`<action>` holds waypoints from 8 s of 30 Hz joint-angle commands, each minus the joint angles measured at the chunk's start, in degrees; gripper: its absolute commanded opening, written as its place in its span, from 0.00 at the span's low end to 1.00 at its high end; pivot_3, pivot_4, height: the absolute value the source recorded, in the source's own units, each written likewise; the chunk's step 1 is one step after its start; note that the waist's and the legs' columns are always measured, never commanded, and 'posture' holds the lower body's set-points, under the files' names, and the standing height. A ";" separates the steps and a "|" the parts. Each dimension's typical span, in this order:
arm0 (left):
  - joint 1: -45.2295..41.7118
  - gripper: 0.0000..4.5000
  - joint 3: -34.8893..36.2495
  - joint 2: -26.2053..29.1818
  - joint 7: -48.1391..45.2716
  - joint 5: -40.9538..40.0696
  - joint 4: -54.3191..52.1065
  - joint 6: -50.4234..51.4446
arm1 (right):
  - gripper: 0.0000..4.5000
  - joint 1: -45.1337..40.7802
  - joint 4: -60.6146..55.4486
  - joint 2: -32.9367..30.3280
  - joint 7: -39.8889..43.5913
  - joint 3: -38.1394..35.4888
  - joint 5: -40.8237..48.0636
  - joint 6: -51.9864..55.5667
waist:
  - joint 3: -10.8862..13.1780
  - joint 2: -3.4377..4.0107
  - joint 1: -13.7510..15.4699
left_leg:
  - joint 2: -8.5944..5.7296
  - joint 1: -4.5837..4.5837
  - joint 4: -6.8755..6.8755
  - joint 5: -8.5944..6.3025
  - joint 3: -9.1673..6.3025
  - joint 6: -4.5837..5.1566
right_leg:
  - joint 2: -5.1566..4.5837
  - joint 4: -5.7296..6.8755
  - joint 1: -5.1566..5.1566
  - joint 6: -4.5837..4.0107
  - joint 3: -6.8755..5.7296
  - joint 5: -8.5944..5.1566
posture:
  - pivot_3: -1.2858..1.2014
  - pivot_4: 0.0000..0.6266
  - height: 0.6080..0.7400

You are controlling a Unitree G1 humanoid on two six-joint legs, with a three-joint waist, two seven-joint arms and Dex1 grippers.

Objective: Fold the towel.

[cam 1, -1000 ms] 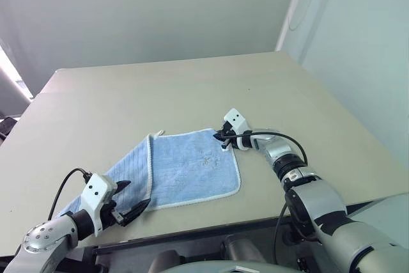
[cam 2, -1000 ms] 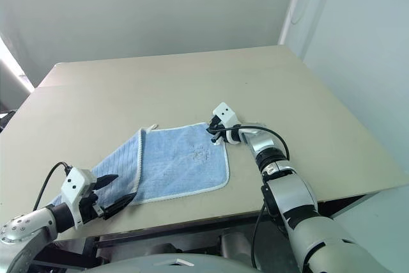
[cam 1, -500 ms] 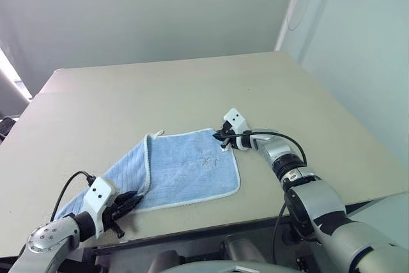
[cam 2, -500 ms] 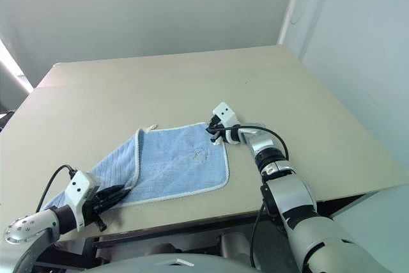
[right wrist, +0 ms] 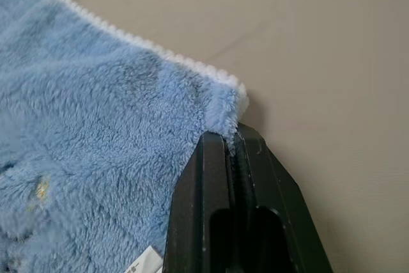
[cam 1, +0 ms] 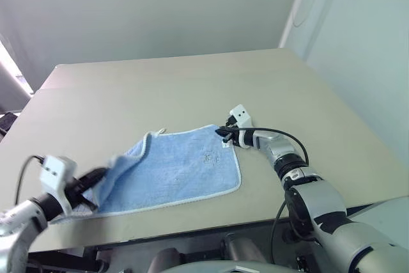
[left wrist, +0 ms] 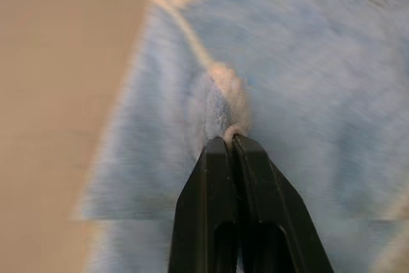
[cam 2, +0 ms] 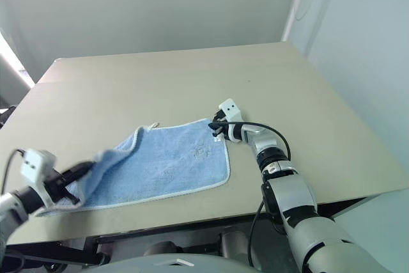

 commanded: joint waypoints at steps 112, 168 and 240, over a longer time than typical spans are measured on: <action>-12.10 0.95 -13.84 -1.37 -4.21 6.09 8.52 -16.92 | 0.81 8.57 -25.11 -27.73 21.71 -6.39 29.52 67.72 | -0.15 -0.22 3.13 | -0.15 -0.90 0.14 0.33 0.20 -0.61 | -0.30 0.26 -0.76 0.36 -0.46 0.43 | 0.52 0.00 1.00; -9.77 0.96 -16.73 -2.52 -3.23 7.78 3.08 -12.36 | 0.01 13.06 -22.88 -36.48 26.00 -5.13 26.52 57.66 | -0.12 -0.13 3.24 | -0.35 -1.03 0.79 -0.05 0.32 0.07 | -0.49 -0.24 -0.44 0.78 -0.31 0.25 | 0.52 0.00 1.00; -5.79 0.96 -7.68 2.04 -0.44 3.49 1.44 -0.54 | 0.99 10.30 -20.72 -0.33 19.47 12.87 5.99 3.27 | -0.08 -0.01 1.75 | -0.18 -0.84 0.87 -0.07 0.26 0.04 | -0.54 0.12 -0.45 0.39 -0.30 0.47 | 0.52 0.00 1.00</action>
